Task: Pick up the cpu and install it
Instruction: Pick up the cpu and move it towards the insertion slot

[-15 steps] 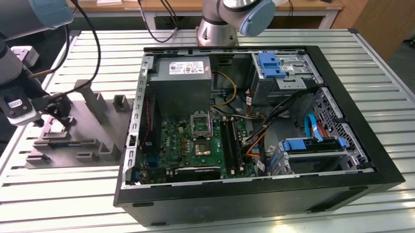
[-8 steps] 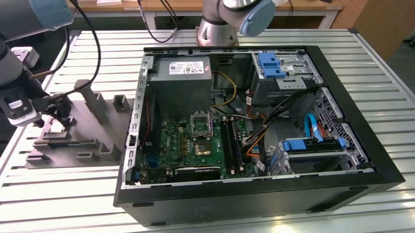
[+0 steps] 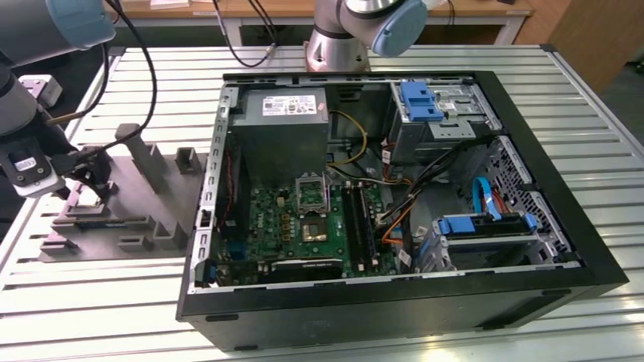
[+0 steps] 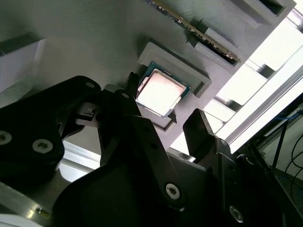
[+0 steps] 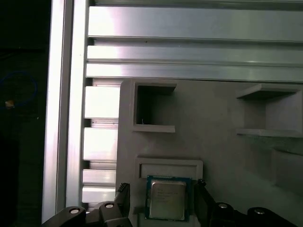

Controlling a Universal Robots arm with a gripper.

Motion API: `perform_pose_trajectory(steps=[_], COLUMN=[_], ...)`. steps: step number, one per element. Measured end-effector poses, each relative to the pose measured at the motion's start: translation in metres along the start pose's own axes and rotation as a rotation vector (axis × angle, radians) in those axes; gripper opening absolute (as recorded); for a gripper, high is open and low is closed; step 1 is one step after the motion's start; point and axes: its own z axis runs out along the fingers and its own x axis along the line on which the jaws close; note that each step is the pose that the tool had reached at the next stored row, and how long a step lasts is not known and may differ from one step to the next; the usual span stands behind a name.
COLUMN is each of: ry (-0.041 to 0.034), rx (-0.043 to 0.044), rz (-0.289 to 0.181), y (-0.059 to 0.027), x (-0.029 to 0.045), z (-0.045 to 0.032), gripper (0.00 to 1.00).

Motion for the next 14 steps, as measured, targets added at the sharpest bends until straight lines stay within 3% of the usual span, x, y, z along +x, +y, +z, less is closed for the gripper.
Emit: perform_pose_trajectory(steps=[14], ry=[-0.0004], rx=[0.0001], rz=[0.013], y=[-0.0004], x=[0.0], z=[0.0072], gripper=[0.65])
